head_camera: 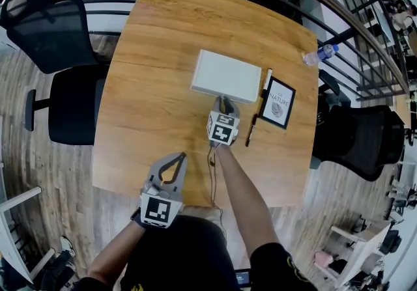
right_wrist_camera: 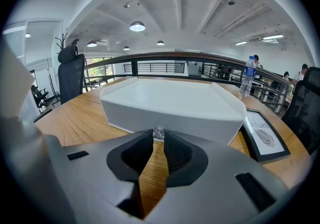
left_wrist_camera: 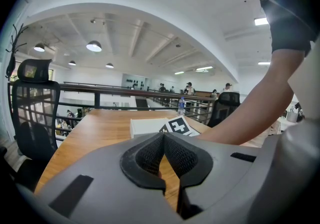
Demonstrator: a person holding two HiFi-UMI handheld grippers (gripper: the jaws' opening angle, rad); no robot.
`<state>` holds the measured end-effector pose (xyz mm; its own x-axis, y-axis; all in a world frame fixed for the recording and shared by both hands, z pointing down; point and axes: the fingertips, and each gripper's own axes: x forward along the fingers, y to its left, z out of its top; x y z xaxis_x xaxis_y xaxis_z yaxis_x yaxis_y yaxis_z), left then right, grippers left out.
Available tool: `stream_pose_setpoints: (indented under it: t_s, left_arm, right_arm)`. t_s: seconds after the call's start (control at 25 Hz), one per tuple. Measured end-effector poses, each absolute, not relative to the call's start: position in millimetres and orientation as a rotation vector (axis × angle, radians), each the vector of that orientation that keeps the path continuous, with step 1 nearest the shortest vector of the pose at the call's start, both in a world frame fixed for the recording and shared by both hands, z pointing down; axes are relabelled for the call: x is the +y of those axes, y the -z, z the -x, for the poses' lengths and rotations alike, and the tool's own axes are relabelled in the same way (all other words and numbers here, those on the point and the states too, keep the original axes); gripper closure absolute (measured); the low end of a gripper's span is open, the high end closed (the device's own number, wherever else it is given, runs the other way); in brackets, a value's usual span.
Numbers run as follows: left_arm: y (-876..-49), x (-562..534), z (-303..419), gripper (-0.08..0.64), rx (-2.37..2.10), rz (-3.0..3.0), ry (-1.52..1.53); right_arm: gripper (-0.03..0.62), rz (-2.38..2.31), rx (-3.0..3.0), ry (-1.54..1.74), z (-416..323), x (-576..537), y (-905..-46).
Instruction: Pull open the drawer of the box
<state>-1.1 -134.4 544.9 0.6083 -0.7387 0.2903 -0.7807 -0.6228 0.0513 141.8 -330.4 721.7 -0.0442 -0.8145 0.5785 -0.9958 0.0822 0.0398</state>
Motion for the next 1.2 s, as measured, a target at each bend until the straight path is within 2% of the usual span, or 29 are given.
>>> stream_pose_setpoints:
  t_s: [0.8,1.2]
  left_arm:
    - [-544,-157,37,0.543,-1.416,-2.595,-0.347]
    - [-549,-142,33,0.543,-1.384,-2.588,-0.379]
  right_arm:
    - [0.529,-1.767,-1.925,-0.507,-138,-311,-721]
    - [0.528,-1.759,-1.918,-0.534,-136,-294,-722]
